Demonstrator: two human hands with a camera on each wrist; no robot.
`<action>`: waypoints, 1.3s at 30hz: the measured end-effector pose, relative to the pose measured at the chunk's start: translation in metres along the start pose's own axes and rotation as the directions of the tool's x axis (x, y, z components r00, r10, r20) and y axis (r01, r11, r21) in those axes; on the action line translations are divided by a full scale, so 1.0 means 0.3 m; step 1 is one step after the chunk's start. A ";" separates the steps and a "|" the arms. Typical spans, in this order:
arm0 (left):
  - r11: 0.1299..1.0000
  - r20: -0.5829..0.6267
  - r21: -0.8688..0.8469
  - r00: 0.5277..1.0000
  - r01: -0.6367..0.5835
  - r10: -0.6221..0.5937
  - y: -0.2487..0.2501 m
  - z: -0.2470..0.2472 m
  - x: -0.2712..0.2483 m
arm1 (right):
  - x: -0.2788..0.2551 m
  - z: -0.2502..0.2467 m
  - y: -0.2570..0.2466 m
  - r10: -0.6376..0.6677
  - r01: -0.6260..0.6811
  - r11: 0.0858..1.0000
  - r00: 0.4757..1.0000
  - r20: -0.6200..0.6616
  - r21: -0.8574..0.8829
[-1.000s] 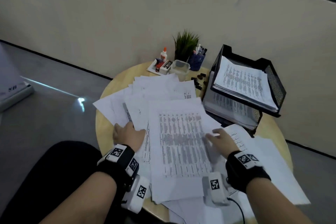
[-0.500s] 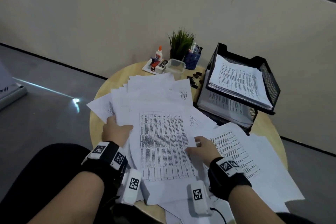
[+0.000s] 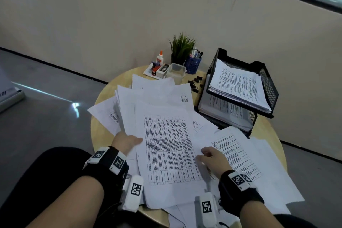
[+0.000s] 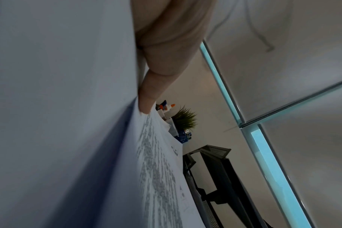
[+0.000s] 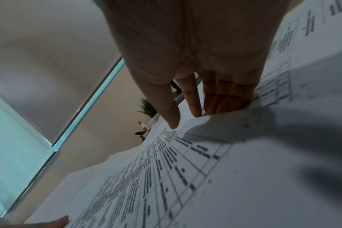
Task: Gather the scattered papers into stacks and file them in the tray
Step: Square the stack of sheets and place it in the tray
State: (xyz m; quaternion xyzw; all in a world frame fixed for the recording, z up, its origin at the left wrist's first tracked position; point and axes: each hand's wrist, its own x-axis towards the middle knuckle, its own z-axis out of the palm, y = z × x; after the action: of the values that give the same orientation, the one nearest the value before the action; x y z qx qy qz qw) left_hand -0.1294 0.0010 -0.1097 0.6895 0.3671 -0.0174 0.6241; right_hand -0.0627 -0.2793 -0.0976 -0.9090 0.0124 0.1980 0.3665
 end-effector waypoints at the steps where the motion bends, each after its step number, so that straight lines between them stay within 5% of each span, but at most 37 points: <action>1: 1.000 -0.021 -0.016 1.000 -0.022 0.021 -0.005 0.003 0.004 | 0.003 -0.004 0.014 0.022 -0.021 0.999 1.000 -0.013 0.034; 8: 0.981 -0.082 0.055 0.979 -0.184 0.188 0.025 0.024 -0.027 | 0.009 -0.032 0.070 0.096 -0.086 0.985 0.993 -0.067 0.150; 14: 0.968 -0.139 0.178 0.969 -0.177 0.203 0.019 0.025 -0.039 | 0.018 -0.037 0.018 0.093 -0.075 0.961 0.994 -0.056 0.266; 18: 0.982 -0.229 0.077 0.956 -0.172 0.185 0.019 0.025 -0.048 | 0.051 -0.017 -0.022 0.102 -0.091 0.940 0.995 -0.015 0.328; 21: 0.990 -0.242 0.077 0.961 -0.122 0.137 0.013 0.034 -0.038 | 0.096 -0.013 -0.024 0.125 -0.122 0.928 0.992 0.012 0.352; 26: 0.898 -0.292 0.433 0.955 0.079 0.057 0.014 0.047 -0.044 | 0.060 -0.020 -0.091 0.074 -0.081 0.968 0.996 0.040 0.238; 32: 0.968 -0.237 0.250 0.970 0.001 0.061 0.035 0.054 -0.041 | 0.025 0.023 -0.154 -0.027 0.006 0.986 0.992 0.120 0.169; 39: 0.996 -0.099 0.046 0.991 -0.082 0.086 0.004 0.079 -0.037 | 0.060 0.067 -0.143 0.010 -0.026 0.992 0.992 0.129 0.127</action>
State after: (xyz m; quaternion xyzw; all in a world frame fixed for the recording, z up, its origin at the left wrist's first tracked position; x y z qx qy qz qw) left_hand -0.1263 -0.0250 -0.1085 0.7174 0.3684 0.0361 0.5902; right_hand -0.0461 -0.2322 -0.0891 -0.8689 0.0098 0.2579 0.4223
